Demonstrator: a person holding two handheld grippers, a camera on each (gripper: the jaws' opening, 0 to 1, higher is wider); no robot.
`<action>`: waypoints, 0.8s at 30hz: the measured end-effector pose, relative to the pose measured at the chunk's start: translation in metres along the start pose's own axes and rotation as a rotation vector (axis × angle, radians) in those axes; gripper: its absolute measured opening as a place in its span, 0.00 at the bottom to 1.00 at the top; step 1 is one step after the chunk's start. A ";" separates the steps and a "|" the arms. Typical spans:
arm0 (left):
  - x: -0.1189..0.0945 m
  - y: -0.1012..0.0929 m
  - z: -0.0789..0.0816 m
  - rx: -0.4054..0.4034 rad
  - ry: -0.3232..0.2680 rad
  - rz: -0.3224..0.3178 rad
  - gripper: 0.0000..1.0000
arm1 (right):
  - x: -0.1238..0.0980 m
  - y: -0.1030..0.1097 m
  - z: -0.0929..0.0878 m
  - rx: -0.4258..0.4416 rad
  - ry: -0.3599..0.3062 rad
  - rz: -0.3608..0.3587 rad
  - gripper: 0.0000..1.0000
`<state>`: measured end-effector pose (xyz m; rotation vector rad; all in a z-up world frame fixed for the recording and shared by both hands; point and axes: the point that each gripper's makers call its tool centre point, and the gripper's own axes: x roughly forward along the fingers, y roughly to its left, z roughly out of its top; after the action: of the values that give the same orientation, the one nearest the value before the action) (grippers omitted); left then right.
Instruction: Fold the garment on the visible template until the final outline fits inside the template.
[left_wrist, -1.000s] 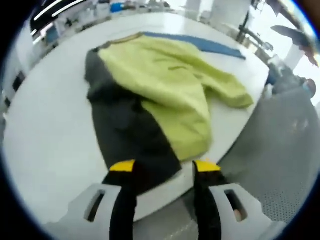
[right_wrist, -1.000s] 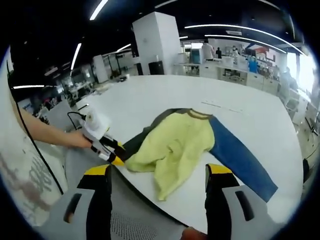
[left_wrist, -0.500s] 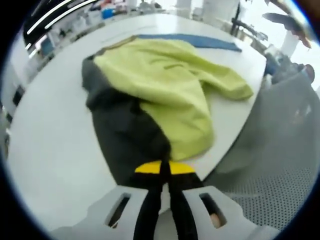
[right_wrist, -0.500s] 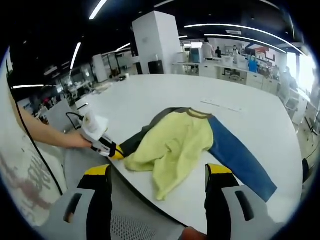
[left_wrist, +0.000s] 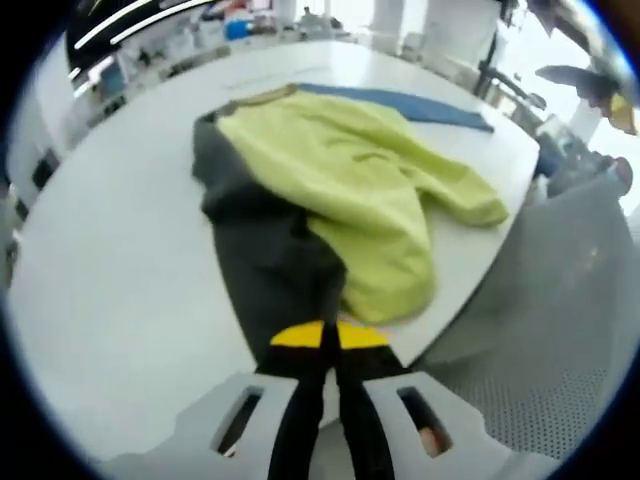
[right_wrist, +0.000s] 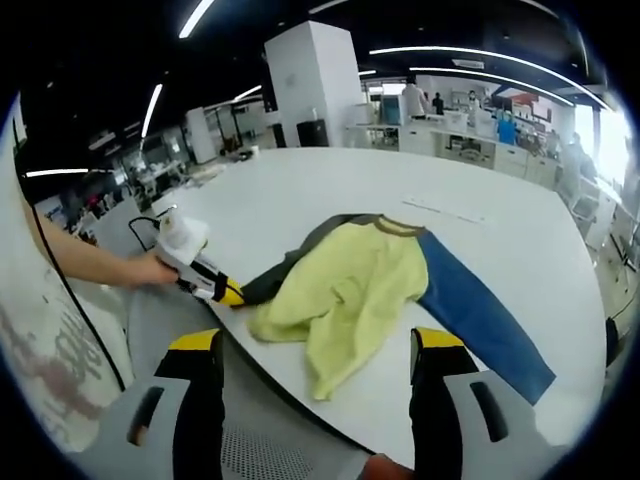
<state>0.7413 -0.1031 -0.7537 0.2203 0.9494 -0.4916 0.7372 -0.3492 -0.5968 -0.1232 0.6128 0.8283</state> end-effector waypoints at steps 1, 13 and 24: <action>-0.001 0.002 0.001 0.003 -0.002 0.004 0.00 | 0.000 0.000 0.000 0.000 0.000 0.000 0.76; -0.047 0.078 0.025 -0.071 -0.097 0.137 0.00 | 0.001 -0.002 0.000 0.007 -0.004 -0.004 0.76; -0.093 0.161 0.024 -0.124 -0.127 0.289 0.00 | 0.000 -0.002 -0.003 0.015 0.005 -0.015 0.76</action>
<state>0.7933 0.0554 -0.6690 0.2074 0.8049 -0.1779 0.7372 -0.3518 -0.5995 -0.1161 0.6226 0.8086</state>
